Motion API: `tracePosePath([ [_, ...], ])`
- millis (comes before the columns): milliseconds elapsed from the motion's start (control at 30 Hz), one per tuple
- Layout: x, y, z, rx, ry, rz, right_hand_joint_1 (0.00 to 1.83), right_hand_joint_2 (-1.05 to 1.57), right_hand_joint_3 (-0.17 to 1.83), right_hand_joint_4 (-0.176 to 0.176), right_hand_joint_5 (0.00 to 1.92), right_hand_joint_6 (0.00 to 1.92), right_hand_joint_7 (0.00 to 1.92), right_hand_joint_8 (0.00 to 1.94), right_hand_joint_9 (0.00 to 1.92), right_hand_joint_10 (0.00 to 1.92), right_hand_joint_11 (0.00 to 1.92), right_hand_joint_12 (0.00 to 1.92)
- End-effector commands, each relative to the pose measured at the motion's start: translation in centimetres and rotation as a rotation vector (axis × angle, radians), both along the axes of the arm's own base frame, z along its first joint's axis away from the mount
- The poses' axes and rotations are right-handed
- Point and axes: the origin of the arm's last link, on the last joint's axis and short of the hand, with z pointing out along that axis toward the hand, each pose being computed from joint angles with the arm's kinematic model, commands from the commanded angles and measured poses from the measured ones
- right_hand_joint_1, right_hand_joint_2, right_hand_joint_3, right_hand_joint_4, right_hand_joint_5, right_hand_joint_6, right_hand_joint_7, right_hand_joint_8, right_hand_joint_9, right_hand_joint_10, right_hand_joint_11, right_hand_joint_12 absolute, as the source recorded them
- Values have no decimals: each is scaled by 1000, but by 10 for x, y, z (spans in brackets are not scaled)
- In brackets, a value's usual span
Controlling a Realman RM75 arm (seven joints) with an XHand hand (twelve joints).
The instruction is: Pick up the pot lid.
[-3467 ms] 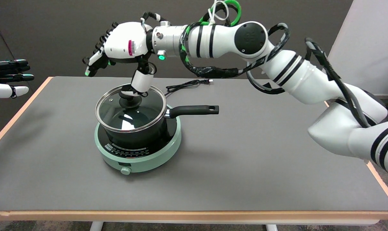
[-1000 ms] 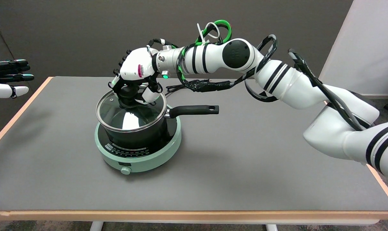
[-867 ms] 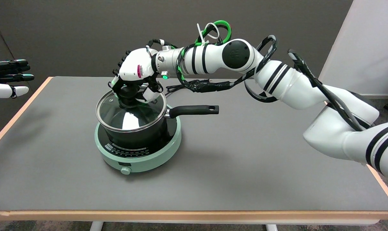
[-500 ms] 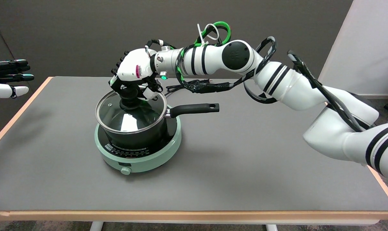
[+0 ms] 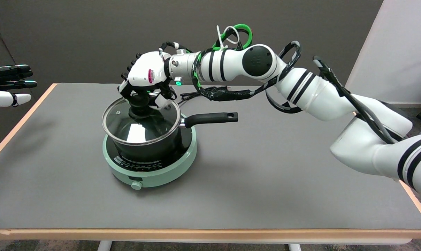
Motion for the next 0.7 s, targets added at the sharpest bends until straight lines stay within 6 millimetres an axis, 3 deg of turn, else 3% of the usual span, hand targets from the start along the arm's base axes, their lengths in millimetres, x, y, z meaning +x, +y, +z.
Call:
tracePosePath([
  [33,-4,-3,5,-17,4,-2,945,686,890,176,670,723,819,552,820,856,497,695],
  [300,-4,-5,8,-26,15,0,956,679,876,176,658,579,791,403,783,657,452,556],
  [400,-4,-6,8,-26,20,2,965,657,904,176,632,442,762,350,752,589,429,541],
  [567,2,-5,7,-10,28,7,948,563,1012,176,467,206,648,265,693,480,395,587],
  [700,8,-2,6,6,35,13,925,516,1020,176,369,164,579,217,657,402,388,597],
])
